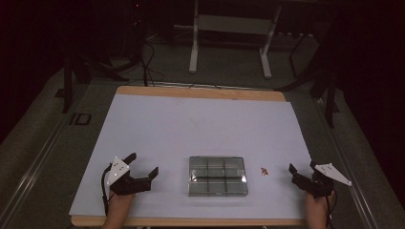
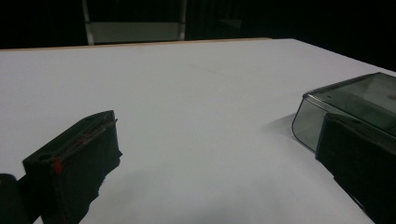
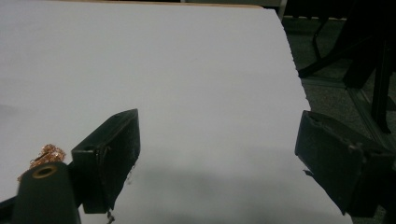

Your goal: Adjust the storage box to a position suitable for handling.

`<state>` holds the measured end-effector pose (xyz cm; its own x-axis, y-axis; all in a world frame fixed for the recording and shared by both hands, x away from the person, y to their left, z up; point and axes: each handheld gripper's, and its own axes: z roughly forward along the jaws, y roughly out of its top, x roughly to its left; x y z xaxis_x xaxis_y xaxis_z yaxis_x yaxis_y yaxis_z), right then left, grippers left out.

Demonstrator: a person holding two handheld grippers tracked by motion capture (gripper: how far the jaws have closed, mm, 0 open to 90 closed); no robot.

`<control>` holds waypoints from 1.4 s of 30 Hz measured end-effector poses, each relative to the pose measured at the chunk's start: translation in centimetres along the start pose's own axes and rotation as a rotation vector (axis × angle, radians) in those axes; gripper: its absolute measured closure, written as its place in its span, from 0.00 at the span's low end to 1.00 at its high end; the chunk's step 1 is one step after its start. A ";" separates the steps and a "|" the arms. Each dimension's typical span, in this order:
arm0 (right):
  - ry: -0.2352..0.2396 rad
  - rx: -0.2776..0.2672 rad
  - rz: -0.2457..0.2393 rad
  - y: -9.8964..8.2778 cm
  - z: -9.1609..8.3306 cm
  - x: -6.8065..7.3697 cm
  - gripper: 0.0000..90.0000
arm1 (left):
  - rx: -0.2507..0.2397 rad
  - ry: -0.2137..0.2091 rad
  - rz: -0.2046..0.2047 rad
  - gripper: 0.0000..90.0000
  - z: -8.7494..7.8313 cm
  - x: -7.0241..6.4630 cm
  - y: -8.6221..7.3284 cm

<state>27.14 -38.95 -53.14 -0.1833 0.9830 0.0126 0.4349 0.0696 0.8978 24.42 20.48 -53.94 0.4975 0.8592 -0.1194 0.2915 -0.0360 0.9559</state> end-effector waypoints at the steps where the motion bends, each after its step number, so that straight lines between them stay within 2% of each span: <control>1: -0.002 -0.007 0.000 0.0 -0.1 0.0 0.17 | 0.003 0.000 -0.001 0.00 0.0 0.0 0.0; 3: -0.015 -0.020 0.000 -0.1 -0.2 0.0 0.17 | 0.009 -0.003 -0.007 0.00 0.1 0.1 0.1; 8: -0.025 -0.012 -0.013 -0.1 -0.1 0.2 0.17 | 0.013 0.000 -0.021 0.00 0.1 0.2 0.1; 9: -0.031 -0.014 -0.016 -0.1 -0.1 0.3 0.17 | 0.007 0.004 -0.051 0.00 0.1 0.4 0.0; 12: -0.049 -0.002 -0.011 0.0 0.0 0.3 0.16 | 0.006 0.001 -0.055 0.00 0.1 0.5 0.0; 13: -0.049 -0.002 -0.011 0.0 0.0 0.3 0.16 | 0.006 0.001 -0.055 0.00 0.1 0.5 0.0; 15: -0.019 0.033 -0.017 0.2 0.3 0.2 0.16 | 0.026 -0.016 -0.045 0.00 0.3 0.5 0.1; 17: -0.011 0.051 -0.026 0.3 0.5 0.3 0.16 | 0.041 -0.042 -0.038 0.00 0.4 0.5 0.3; 19: 0.014 0.057 -0.030 0.4 0.5 0.4 0.16 | 0.060 -0.051 -0.020 0.00 0.7 0.4 0.4; 21: 0.057 0.066 -0.006 0.6 0.6 0.4 0.16 | 0.071 -0.079 -0.004 0.00 1.0 0.2 0.7; 22: 0.081 0.062 0.006 0.8 0.6 0.5 0.16 | 0.084 -0.080 0.005 0.00 1.2 0.1 0.9; 27: 0.142 0.055 -0.012 1.9 0.3 1.3 0.16 | 0.128 -0.117 0.041 0.00 2.2 -0.6 1.6; 29: 0.165 0.056 -0.022 2.3 0.2 1.7 0.16 | 0.132 -0.136 0.031 0.00 2.4 -0.7 1.8; 31: 0.189 0.061 -0.023 2.5 0.1 2.0 0.16 | 0.135 -0.168 0.004 0.00 2.5 -0.9 2.0; 34: 0.246 0.052 -0.019 2.8 0.0 2.6 0.15 | 0.147 -0.215 -0.012 0.00 2.6 -1.2 2.4; 36: 0.276 0.048 -0.028 3.0 0.0 3.1 0.15 | 0.151 -0.222 -0.007 0.00 2.6 -1.4 2.5; 37: 0.287 0.047 -0.035 3.1 0.0 3.3 0.15 | 0.175 -0.237 0.008 0.00 2.8 -1.7 2.8; 39: 0.347 0.066 -0.062 3.4 0.2 3.8 0.15 | 0.186 -0.236 0.010 0.00 3.0 -2.1 3.0; 41: 0.369 0.067 -0.089 3.5 0.2 4.3 0.15 | 0.189 -0.275 0.019 0.00 3.1 -2.2 3.2; 42: 0.396 0.069 -0.093 3.6 0.3 4.5 0.15 | 0.195 -0.274 0.031 0.00 3.2 -2.4 3.3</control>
<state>28.12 -34.24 -50.01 -0.5440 0.8314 0.1131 0.4558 0.1796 0.8718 26.81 16.72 -51.34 0.7022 0.6878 -0.1841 0.4103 -0.1795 0.8941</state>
